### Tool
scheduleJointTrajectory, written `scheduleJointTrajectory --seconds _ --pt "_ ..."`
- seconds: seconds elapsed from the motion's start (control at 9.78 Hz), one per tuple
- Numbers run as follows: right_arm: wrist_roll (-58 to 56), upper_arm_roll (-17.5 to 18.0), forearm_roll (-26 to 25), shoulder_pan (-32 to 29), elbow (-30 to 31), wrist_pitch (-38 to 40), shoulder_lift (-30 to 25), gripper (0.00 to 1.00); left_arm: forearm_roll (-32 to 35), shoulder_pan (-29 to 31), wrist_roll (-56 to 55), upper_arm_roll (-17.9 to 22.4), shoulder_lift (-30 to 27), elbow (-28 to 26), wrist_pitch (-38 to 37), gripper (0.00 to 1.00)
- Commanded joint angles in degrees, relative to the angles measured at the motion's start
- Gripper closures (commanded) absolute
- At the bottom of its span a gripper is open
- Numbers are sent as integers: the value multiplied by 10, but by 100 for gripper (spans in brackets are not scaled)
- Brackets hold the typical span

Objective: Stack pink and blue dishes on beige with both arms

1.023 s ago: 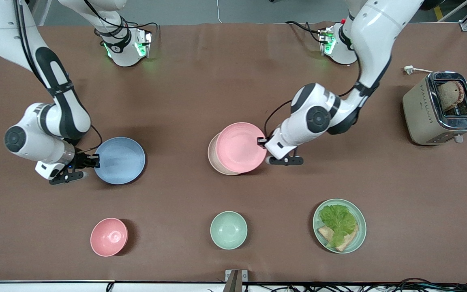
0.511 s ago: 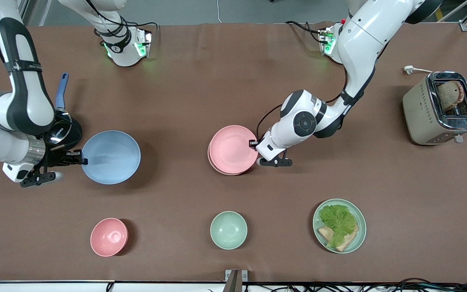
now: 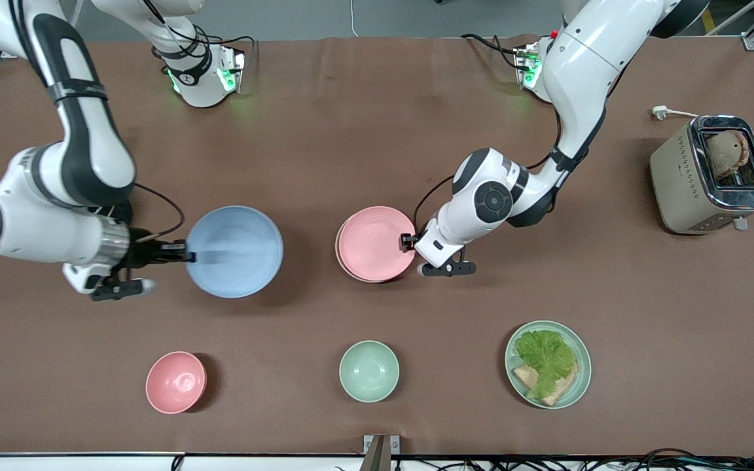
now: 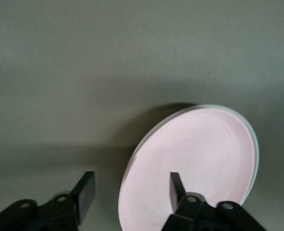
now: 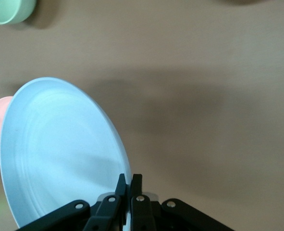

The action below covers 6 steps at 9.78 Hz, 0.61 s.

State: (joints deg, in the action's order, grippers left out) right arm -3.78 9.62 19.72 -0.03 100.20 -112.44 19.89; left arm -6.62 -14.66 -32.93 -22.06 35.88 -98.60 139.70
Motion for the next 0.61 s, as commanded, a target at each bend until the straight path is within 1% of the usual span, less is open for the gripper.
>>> scheduleJointTrajectory --seconds 0.0,0.2,0.31,0.41,0.51 --pt "91 64 13 25 17 -56 0 99 54 58 -5 15 -84 17 -94 0" --pt "168 69 13 90 38 -143 4 99 126 126 6 13 -164 24 -180 0" --pt "204 69 12 124 43 -182 20 99 152 153 23 13 -193 34 -222 0" --pt "223 68 11 151 54 -218 31 99 163 188 56 11 -212 66 -286 0" --pt "225 68 11 164 83 -258 34 99 162 211 95 10 -218 114 -350 0"
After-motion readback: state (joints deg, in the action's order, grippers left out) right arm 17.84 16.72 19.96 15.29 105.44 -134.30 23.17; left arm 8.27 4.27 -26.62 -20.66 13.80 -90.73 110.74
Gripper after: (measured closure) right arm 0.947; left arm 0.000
